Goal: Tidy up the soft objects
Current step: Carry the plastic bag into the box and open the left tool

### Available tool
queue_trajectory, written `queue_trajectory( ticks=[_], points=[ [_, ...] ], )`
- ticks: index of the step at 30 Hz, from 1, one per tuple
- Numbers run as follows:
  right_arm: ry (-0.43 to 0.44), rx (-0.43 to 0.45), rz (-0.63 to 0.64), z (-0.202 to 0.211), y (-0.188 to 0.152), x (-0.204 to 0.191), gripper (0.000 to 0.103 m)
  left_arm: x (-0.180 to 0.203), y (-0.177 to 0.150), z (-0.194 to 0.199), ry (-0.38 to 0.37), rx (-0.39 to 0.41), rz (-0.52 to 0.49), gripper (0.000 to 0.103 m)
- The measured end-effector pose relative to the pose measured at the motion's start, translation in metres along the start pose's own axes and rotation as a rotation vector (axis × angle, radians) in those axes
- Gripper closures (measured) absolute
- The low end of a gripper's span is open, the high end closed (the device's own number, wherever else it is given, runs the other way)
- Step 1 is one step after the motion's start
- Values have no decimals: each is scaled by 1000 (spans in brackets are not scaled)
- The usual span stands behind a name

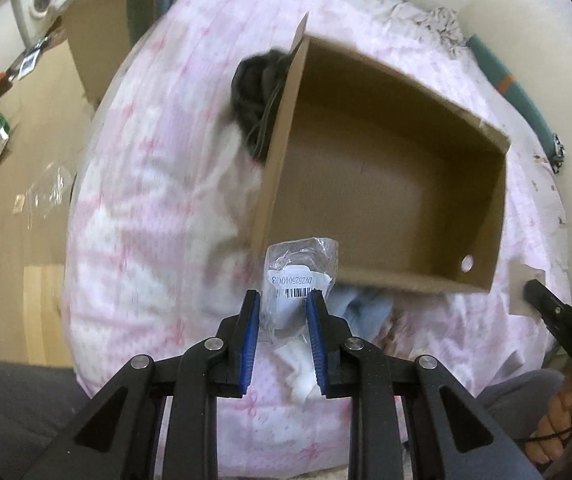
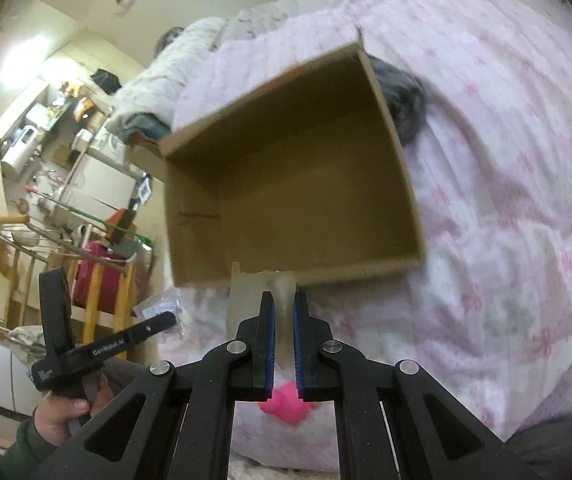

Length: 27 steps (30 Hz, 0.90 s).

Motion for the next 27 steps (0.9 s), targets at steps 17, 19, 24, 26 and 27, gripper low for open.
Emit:
queue_trajectory(
  ticks=[17,19,24,26,27],
  points=[
    [-85,22,26,-47,50,12,94,60,62,-55,-53,18,-181,81],
    [-118,11,44,-53,46,13,94,64,61,-61,-41,31,-202,81],
    [-163,-11,97,-65,41,9,94,61,61,-73,-12,40,-216,81],
    [-174,-9,114,-69,41,6,94,58,61,-76,-3,41,-208,81],
    [-177,-10,123,-71,41,5,94,57,61,-77,2,42,-204,81]
  ],
)
Point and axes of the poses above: each gripper's, at about its wrist camera, not at the fingertips, and z roughly against the way its jaws point, x to its right, y to its top, the point moved 2 cm from there along -z, roughly the way its jaws point, and after that the axes turned 4 degrees about -x, right-handed, at the moved point
